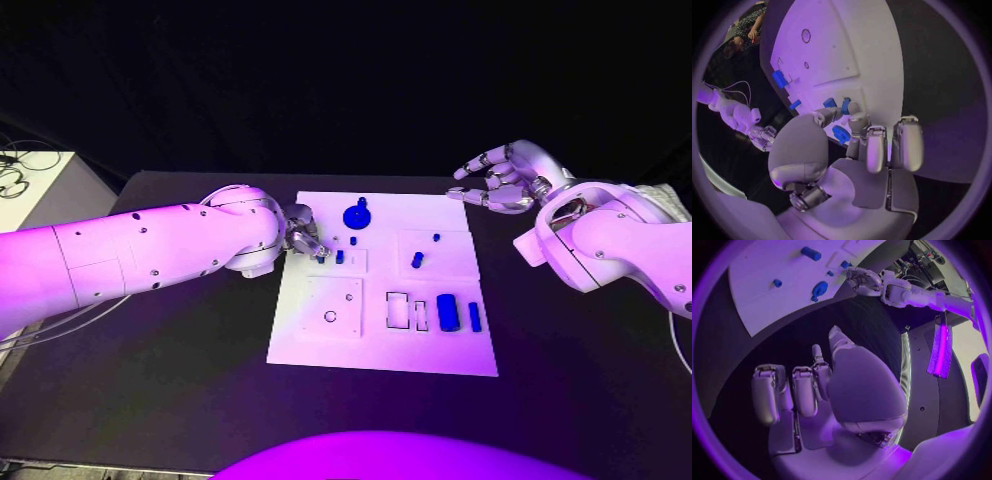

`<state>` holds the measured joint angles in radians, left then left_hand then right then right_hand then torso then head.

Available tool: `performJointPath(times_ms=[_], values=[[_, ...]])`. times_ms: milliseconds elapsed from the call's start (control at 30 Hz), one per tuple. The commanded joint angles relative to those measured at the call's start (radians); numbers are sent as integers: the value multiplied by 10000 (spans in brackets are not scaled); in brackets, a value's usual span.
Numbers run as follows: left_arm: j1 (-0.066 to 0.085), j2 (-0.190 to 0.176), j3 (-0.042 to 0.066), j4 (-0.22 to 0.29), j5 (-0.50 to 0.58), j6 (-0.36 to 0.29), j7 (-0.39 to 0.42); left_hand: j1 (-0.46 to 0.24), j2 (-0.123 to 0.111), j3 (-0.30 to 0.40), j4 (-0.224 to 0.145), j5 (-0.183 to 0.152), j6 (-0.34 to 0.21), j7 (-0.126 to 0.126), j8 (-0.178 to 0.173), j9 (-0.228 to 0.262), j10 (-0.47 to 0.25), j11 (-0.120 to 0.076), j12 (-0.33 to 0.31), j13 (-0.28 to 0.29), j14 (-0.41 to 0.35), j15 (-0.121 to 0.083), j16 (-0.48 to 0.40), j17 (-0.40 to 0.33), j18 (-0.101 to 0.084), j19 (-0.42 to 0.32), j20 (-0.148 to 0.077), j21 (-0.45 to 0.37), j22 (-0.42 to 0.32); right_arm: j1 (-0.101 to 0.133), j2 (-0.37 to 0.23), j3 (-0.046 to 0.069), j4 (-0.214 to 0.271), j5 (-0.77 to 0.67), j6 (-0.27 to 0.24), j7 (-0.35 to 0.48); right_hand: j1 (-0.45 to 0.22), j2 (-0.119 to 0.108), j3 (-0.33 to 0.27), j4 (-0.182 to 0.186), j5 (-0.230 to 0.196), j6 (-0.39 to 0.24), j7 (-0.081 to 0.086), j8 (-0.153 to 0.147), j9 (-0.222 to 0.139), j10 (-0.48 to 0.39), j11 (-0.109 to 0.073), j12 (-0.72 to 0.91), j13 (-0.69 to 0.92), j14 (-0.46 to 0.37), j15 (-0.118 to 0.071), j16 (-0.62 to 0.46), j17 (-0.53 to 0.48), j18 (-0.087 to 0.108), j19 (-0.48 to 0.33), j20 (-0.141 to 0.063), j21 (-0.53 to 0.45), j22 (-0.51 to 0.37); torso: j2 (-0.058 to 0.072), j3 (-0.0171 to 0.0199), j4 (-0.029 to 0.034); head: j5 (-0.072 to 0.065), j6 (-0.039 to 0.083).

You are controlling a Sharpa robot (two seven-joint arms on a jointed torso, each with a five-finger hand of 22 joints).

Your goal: Assemble the parts on the task board

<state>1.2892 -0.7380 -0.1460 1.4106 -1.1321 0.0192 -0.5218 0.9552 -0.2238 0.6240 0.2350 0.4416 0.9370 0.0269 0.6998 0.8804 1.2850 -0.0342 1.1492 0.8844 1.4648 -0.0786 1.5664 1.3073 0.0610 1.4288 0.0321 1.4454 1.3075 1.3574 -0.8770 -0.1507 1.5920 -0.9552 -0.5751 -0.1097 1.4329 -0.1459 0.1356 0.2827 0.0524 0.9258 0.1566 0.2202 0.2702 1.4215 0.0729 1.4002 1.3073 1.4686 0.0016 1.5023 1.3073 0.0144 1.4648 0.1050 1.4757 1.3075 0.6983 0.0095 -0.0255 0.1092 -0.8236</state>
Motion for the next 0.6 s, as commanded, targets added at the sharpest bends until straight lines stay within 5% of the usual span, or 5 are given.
performJointPath(times_ms=[33, 600], values=[[-120, 58, -78, 16, 184, 390, 49, 144, -1, -336, 153, -39, 47, 48, -63, -27, -85, 4, -53, -16, 1060, -61, 44, 2635, -96, 9, -30, -49, 642, -6, -10, 1, 16, -39, 23, 124, -125, -26, 14, 54, 45, -65, -28, 34, -14, -19, -24, -64, 1094, 638, -64, -56, 1168, 126, 540, -55, -68, 1906, -2, 0, 1, -13, -2], [-119, 15, -79, -44, 94, 518, 34, 503, -100, -1172, 515, -68, 68, 52, -131, -55, -95, 4, -40, 11, 1060, -58, 44, 2635, -94, 11, -33, -68, 641, -6, -45, 1, 33, -38, 13, 120, -198, -33, -10, 58, 45, -71, -31, 44, -15, -16, -27, -66, 1091, 640, -66, -60, 1168, 125, 544, -58, -70, 1905, 0, -3, 3, -26, -4]])
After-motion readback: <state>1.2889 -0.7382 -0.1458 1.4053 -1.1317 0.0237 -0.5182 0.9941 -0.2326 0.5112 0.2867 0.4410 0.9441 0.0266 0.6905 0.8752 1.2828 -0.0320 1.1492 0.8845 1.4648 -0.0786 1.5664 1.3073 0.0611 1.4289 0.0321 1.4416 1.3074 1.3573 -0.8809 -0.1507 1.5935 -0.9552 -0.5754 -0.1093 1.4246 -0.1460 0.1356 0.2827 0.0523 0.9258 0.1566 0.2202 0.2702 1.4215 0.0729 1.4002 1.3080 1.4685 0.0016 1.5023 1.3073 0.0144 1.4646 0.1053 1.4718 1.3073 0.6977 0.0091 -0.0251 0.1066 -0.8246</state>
